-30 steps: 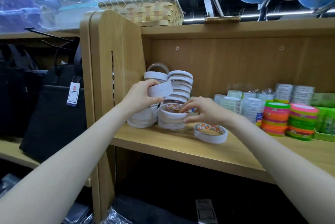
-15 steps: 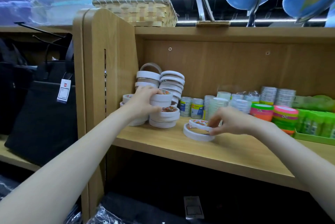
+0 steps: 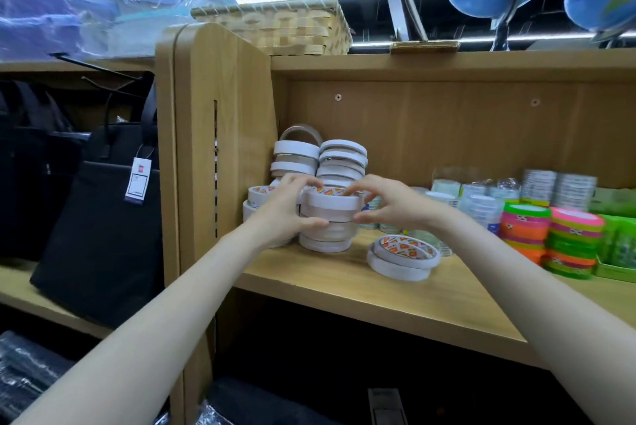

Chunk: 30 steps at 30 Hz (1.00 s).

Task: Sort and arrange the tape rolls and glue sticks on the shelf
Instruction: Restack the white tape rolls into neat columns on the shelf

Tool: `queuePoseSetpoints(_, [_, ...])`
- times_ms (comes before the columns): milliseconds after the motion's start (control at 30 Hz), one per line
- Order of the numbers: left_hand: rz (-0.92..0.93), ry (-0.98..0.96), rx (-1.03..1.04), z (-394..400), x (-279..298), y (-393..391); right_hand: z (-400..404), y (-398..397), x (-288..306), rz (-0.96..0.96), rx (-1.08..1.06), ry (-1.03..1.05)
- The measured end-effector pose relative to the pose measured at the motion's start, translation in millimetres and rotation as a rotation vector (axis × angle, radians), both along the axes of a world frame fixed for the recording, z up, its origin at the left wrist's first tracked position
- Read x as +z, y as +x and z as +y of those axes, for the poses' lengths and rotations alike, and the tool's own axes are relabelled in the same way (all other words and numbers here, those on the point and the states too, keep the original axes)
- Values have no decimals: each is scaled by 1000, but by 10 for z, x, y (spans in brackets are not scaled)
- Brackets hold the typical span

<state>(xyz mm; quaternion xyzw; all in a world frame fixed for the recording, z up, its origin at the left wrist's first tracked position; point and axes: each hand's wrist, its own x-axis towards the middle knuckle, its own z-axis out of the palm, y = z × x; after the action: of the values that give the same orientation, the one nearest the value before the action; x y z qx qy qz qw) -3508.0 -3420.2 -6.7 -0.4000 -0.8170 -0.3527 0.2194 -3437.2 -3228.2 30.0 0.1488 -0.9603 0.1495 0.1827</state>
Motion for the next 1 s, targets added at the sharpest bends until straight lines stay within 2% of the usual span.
queuePoseSetpoints(67, [-11,68,38,-65,-67,-19,4,-69,-15,-24,-20,53])
queuePoseSetpoints(200, [115,204,202,-222,-305,-29,-32,-119,78,-74,-27,103])
queuePoseSetpoints(300, [131,253,379,-340,-465,-82,-35,-143,125,-100,-49,106])
queuePoseSetpoints(367, [138,257,380,-414,-484,-119,-51,-175,126,-101,-56,145])
queuePoseSetpoints(467, [138,153,304,-489,-384,-181,-107,-204,120,-98,-8,135])
queuePoseSetpoints(600, [101,-219,284,-525,-115,-260,-128,-216,112,-77,-3,141])
queuePoseSetpoints(667, [78,-336,293,-519,24,-289,-98,-215,110,-73,-14,137])
queuePoseSetpoints(900, [52,-461,290,-552,223,-300,4,-247,83,-77,-53,115])
queuePoseSetpoints(1000, [-13,-400,210,-601,247,-296,-23,-234,80,-81,-45,93])
